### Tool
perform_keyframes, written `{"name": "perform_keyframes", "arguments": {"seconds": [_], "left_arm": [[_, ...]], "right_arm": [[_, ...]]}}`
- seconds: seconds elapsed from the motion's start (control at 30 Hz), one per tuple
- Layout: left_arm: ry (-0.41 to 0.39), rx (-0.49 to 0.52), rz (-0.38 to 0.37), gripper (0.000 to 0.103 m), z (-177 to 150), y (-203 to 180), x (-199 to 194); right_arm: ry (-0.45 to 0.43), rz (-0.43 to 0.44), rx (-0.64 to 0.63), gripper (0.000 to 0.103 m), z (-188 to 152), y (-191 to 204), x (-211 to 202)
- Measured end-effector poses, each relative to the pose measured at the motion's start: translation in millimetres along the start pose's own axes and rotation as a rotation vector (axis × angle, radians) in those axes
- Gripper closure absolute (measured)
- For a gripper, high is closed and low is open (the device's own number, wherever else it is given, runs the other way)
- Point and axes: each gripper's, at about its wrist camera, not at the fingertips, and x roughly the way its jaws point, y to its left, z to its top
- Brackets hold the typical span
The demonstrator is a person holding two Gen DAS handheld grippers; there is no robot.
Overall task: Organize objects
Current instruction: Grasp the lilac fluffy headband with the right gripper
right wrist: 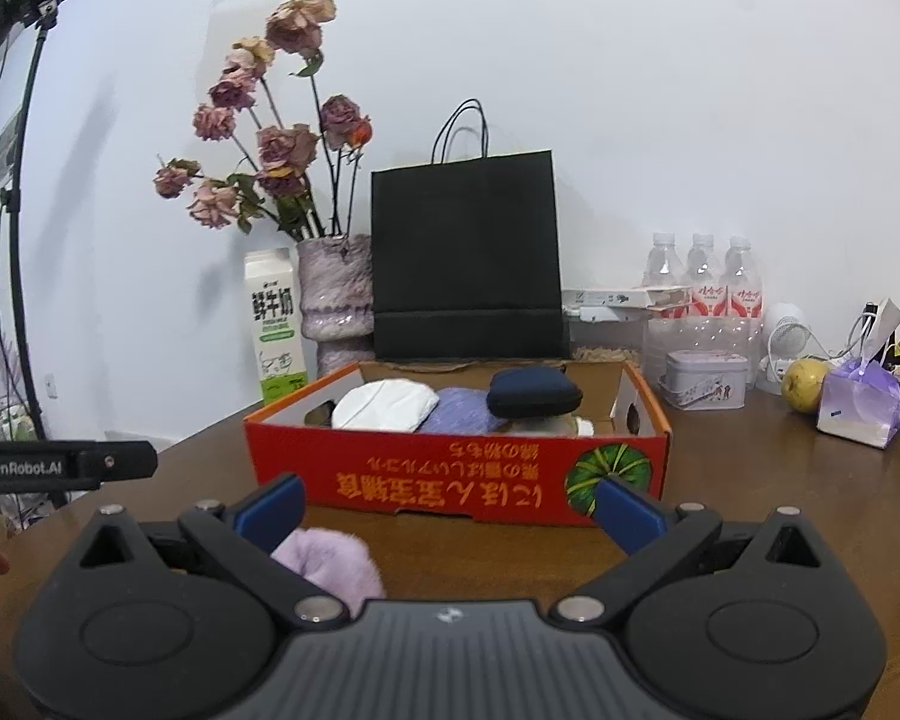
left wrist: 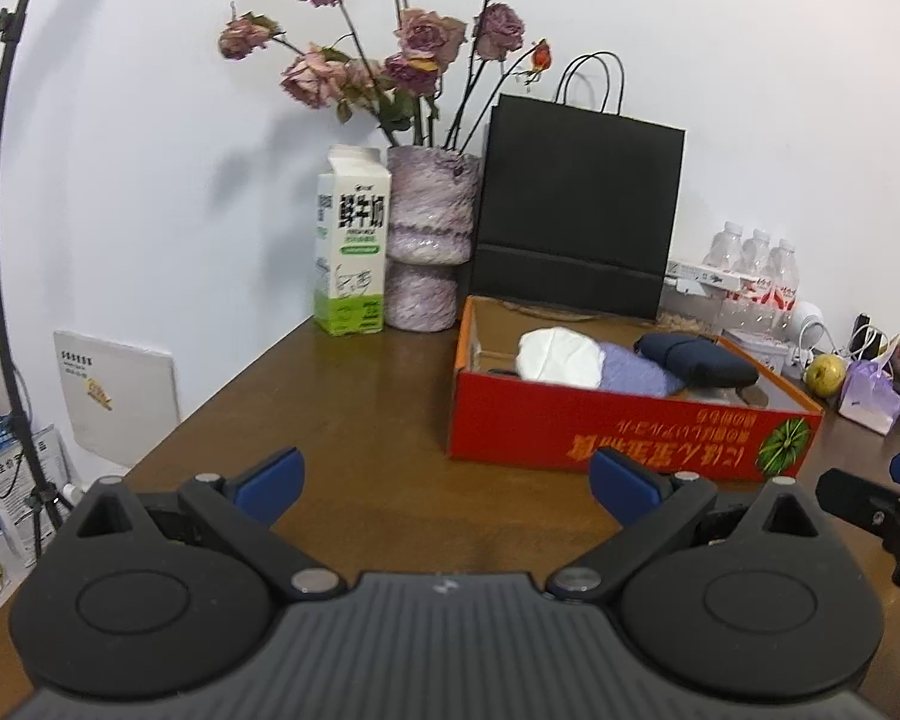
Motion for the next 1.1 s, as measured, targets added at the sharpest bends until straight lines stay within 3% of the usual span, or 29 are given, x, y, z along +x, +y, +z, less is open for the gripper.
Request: {"name": "perform_keyframes", "arguments": {"seconds": [0.43,0.7,0.97,1.03,1.1], "left_arm": [[0.010,-0.026,0.016,0.000,-9.3,24.0,-14.9],[0.040,-0.055,0.015,0.000,-9.6,30.8,-10.9],[0.070,-0.053,0.007,0.000,-10.9,30.1,-5.2],[0.075,-0.051,0.004,0.000,-11.4,29.4,-4.0],[0.079,-0.050,0.002,0.000,-11.7,29.0,-2.9]], "right_arm": [[0.108,0.113,-0.108,0.000,-19.6,38.7,-3.0],[0.247,0.162,-0.119,0.000,-17.6,54.8,32.7],[0.306,0.161,-0.095,0.000,-15.2,55.1,65.9],[0.315,0.166,-0.083,0.005,-16.2,53.5,71.0],[0.324,0.172,-0.084,0.021,-18.4,53.5,73.1]]}}
